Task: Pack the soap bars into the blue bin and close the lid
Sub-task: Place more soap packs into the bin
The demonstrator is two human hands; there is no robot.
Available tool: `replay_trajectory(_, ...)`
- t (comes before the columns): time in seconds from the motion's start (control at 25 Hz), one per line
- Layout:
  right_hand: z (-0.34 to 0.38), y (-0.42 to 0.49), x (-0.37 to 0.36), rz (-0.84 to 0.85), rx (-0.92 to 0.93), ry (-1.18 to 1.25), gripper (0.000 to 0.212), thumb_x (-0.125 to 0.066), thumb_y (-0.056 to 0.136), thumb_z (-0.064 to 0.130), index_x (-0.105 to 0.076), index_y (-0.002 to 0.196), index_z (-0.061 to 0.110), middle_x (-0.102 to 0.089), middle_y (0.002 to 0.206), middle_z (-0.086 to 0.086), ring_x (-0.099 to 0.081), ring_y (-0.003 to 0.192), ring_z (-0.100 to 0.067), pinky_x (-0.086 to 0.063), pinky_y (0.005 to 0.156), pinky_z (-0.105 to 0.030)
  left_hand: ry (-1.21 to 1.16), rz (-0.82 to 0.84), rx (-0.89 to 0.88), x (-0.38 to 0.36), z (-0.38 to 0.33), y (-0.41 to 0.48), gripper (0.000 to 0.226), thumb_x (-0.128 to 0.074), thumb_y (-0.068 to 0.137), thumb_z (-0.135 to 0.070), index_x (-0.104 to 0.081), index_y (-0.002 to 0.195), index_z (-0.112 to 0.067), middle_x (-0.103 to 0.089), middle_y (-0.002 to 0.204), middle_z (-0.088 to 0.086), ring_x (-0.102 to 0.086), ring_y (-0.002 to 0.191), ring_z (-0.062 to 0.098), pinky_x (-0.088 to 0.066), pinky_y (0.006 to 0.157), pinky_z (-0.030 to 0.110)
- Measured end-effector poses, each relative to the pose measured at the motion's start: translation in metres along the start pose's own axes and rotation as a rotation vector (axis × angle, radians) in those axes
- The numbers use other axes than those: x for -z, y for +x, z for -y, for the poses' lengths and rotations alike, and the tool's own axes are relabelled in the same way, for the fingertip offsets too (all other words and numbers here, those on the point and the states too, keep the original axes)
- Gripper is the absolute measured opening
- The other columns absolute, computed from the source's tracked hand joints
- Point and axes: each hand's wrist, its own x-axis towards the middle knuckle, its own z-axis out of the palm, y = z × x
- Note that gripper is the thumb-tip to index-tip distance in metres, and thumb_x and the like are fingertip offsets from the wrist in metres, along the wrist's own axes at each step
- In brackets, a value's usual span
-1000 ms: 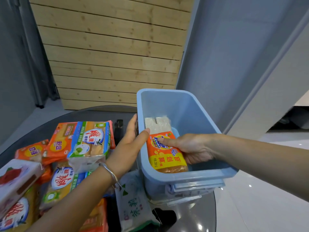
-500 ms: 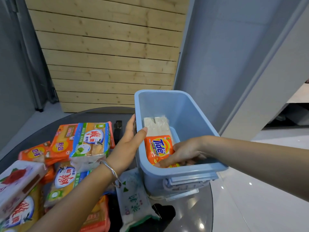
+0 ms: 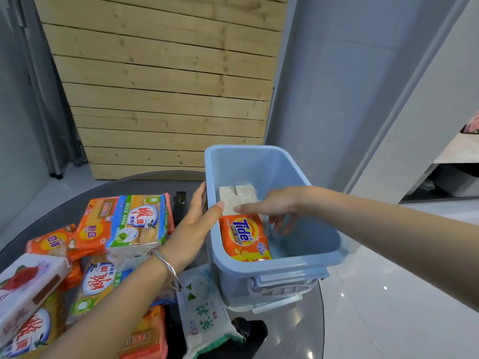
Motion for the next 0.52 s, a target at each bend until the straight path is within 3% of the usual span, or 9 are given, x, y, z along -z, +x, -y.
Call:
replay_trajectory(0.08,0.002,0.009,0.01,-0.104,-0.019,0.056,0.095,-0.055,0.07,0.076,-0.033,0.143,0.019,-0.045,0.144,-0.008,-0.052,0.123,-0.03,-0.05,0.09,-0.042,-0.026,-0.001,0.001,0.0,0.001,0.001,0.057,-0.046,0.092,-0.026,-0.022,0.142,-0.038,-0.056,0.111,-0.017,-0.066,0.076,-0.011,-0.051,0.055,0.009)
replay_trajectory(0.16,0.008,0.021,0.004,-0.076,-0.078,0.213,0.098,-0.06,0.07,0.071,-0.026,0.146,0.019,-0.038,0.149,-0.009,-0.044,0.132,-0.033,-0.044,0.102,-0.047,-0.036,0.015,0.011,0.002,0.002,0.0,0.058,-0.048,0.09,-0.028,-0.022,0.141,-0.041,-0.056,0.115,-0.017,-0.066,0.079,-0.01,-0.052,0.057,0.01)
replay_trajectory(0.24,0.017,0.04,-0.007,-0.023,-0.128,0.238,0.089,-0.063,0.072,0.067,-0.037,0.14,0.015,-0.052,0.138,-0.012,-0.053,0.124,-0.032,-0.045,0.102,-0.048,-0.054,0.021,0.007,0.004,0.003,0.002,0.059,-0.051,0.088,-0.027,-0.026,0.14,-0.041,-0.055,0.124,-0.015,-0.066,0.087,-0.009,-0.053,0.061,0.01)
replay_trajectory(0.36,0.028,0.064,-0.018,0.013,-0.118,0.206,0.063,-0.063,0.076,0.061,-0.051,0.119,0.016,-0.067,0.102,-0.006,-0.066,0.089,-0.02,-0.053,0.089,-0.035,-0.085,0.019,-0.005,0.007,0.006,0.003,0.058,-0.053,0.088,-0.021,-0.031,0.14,-0.037,-0.055,0.13,-0.012,-0.064,0.098,-0.005,-0.053,0.066,0.011)
replay_trajectory(0.4,0.03,0.069,-0.02,-0.01,-0.114,0.217,0.06,-0.064,0.076,0.059,-0.051,0.116,0.017,-0.066,0.098,-0.005,-0.066,0.084,-0.018,-0.053,0.087,-0.033,-0.084,0.014,-0.009,0.007,0.007,0.003,0.057,-0.053,0.088,-0.021,-0.032,0.139,-0.036,-0.055,0.129,-0.013,-0.063,0.1,-0.003,-0.053,0.067,0.011)
replay_trajectory(0.52,0.028,0.077,-0.023,-0.131,-0.099,0.236,0.072,-0.07,0.069,0.058,-0.046,0.124,0.019,-0.065,0.115,-0.007,-0.066,0.098,-0.021,-0.053,0.093,-0.037,-0.086,-0.003,-0.019,0.005,0.004,0.003,0.052,-0.051,0.089,-0.017,-0.035,0.135,-0.037,-0.057,0.121,-0.016,-0.064,0.095,-0.006,-0.053,0.064,0.011)
